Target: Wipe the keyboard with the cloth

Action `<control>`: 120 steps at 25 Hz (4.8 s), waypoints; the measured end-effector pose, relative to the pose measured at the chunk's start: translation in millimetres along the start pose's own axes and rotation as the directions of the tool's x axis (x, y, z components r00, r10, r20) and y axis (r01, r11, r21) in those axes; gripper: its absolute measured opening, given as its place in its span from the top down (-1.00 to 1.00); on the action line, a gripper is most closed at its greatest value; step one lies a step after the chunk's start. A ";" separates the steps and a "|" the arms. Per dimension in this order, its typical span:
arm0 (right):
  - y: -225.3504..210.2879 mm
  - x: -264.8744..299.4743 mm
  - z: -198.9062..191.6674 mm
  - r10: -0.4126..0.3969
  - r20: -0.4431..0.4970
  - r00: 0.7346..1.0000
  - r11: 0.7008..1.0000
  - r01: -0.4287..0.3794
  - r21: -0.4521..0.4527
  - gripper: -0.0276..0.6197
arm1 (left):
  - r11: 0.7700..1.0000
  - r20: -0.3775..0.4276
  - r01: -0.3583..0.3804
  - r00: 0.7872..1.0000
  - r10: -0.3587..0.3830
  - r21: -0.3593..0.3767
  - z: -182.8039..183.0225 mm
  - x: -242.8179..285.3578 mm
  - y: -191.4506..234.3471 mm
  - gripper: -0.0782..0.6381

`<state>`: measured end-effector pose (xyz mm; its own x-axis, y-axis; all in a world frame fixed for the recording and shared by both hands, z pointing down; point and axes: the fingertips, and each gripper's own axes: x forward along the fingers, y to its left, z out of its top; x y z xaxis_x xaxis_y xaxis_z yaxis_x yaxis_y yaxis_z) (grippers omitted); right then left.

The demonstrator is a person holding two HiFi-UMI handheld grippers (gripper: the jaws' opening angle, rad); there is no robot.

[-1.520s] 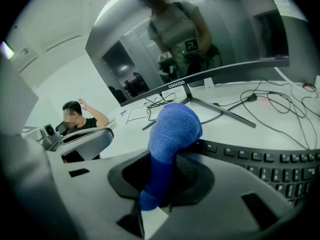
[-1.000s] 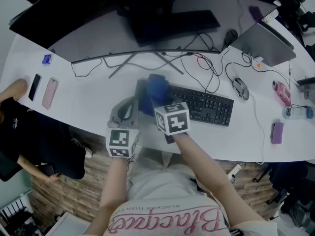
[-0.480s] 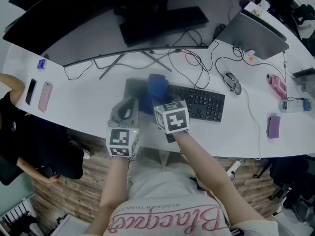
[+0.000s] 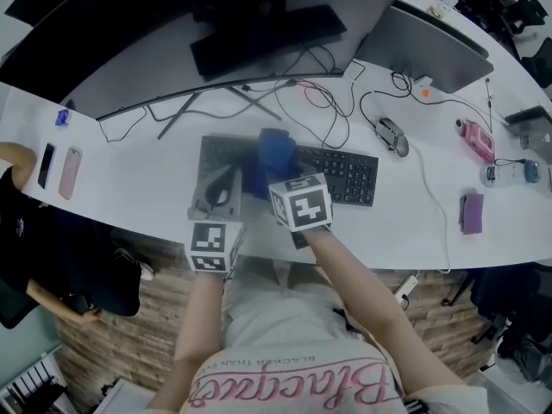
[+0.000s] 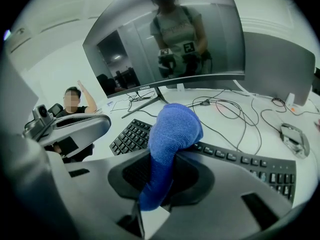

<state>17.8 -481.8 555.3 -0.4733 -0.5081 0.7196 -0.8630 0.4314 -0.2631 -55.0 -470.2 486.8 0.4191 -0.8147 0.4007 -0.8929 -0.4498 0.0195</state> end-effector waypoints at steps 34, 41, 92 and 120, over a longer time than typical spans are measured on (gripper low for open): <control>-100.2 -73.1 -45.1 -0.071 -0.021 0.997 0.997 0.071 0.022 0.63 | 0.996 0.010 0.082 0.997 -0.082 0.024 8.2 33.5 -111.8 0.77; -120.0 -86.7 -51.9 -0.082 -0.024 0.996 0.996 0.083 0.024 0.63 | 0.995 0.014 0.096 0.995 -0.097 0.031 12.7 43.3 -132.1 0.77; -263.8 -254.8 -95.9 -0.364 0.160 0.918 0.926 0.338 0.169 0.63 | 0.970 0.045 0.190 0.979 -0.198 0.151 35.3 51.8 -242.4 0.77; -28.5 -245.5 -37.7 -0.357 0.434 0.827 0.929 0.362 0.074 0.63 | 0.951 0.231 0.211 0.937 -0.263 0.227 54.6 -90.7 -116.8 0.77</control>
<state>165.3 -341.3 410.4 -0.1600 -0.8981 0.4097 -0.9864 0.1615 -0.0310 20.2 -363.7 398.2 0.6657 -0.7292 0.1583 -0.7229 -0.6828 -0.1053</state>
